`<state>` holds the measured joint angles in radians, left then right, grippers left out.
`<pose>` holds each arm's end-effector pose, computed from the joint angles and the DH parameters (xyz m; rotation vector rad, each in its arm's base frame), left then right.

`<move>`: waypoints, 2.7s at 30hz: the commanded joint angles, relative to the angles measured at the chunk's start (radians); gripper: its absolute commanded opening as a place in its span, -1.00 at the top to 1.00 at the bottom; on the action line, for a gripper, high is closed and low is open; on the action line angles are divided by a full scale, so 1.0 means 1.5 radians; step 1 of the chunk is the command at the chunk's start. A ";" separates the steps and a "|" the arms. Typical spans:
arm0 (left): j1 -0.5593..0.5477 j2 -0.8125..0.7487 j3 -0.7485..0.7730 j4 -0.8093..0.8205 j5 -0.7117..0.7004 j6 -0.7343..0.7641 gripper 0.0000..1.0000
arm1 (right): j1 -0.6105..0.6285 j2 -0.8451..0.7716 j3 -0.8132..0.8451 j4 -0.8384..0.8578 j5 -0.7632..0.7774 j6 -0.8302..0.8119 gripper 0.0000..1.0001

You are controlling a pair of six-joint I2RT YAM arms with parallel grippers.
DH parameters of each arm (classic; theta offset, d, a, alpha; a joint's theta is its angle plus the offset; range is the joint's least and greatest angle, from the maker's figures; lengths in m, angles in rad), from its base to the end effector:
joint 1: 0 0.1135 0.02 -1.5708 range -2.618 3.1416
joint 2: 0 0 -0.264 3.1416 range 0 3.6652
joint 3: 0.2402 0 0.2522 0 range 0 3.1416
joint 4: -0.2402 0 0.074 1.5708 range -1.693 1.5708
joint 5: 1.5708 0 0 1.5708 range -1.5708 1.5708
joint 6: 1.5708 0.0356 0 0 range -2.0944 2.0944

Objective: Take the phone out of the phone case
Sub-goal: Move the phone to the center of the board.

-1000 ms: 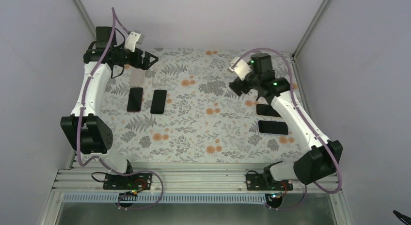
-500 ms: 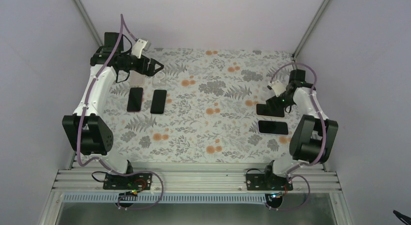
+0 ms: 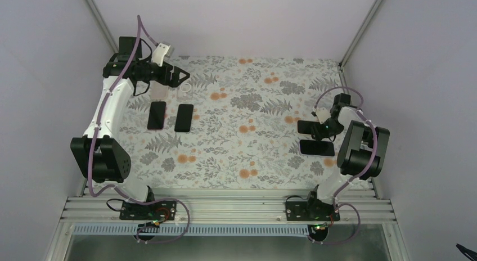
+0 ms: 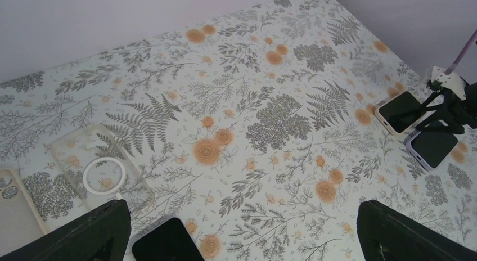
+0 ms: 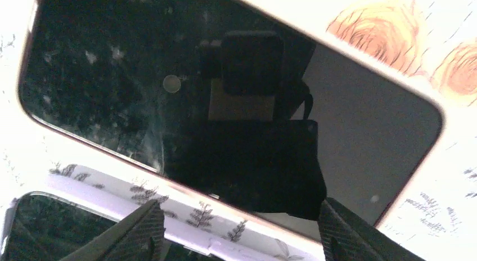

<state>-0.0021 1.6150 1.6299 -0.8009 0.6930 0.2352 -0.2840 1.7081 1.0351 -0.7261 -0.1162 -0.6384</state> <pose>0.3473 -0.0235 0.3691 0.5882 2.1505 -0.6846 0.2928 -0.0812 0.1615 -0.5320 2.8876 0.0405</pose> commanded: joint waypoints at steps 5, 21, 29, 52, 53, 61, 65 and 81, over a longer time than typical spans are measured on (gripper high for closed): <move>0.001 -0.016 -0.014 0.016 0.008 -0.007 -1.00 | -0.016 0.041 -0.008 0.046 0.015 0.022 -0.14; 0.001 -0.012 -0.013 0.015 0.014 -0.009 -1.00 | -0.075 -0.025 -0.008 0.018 0.037 -0.021 -0.28; 0.001 -0.019 -0.018 0.017 0.017 -0.008 -1.00 | -0.098 0.022 -0.014 0.034 0.035 -0.031 -0.18; 0.001 -0.011 -0.008 0.015 0.019 -0.012 -1.00 | 0.016 0.204 0.162 0.025 -0.059 -0.009 0.34; 0.001 -0.013 -0.008 0.013 0.016 -0.011 -1.00 | 0.029 0.206 0.161 0.021 -0.065 -0.008 0.34; 0.001 -0.009 -0.007 0.018 0.022 -0.016 -1.00 | 0.150 0.197 0.140 0.050 -0.065 0.021 0.21; 0.001 -0.004 0.007 0.011 0.026 -0.017 -1.00 | 0.169 0.258 0.218 0.049 -0.041 0.027 0.26; 0.001 -0.013 -0.004 0.021 0.018 -0.023 -1.00 | 0.223 0.447 0.500 0.053 0.011 0.050 0.27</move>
<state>-0.0021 1.6085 1.6100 -0.7856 0.7094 0.2089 -0.0139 2.2658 1.7355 -0.6327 -0.1207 -0.6003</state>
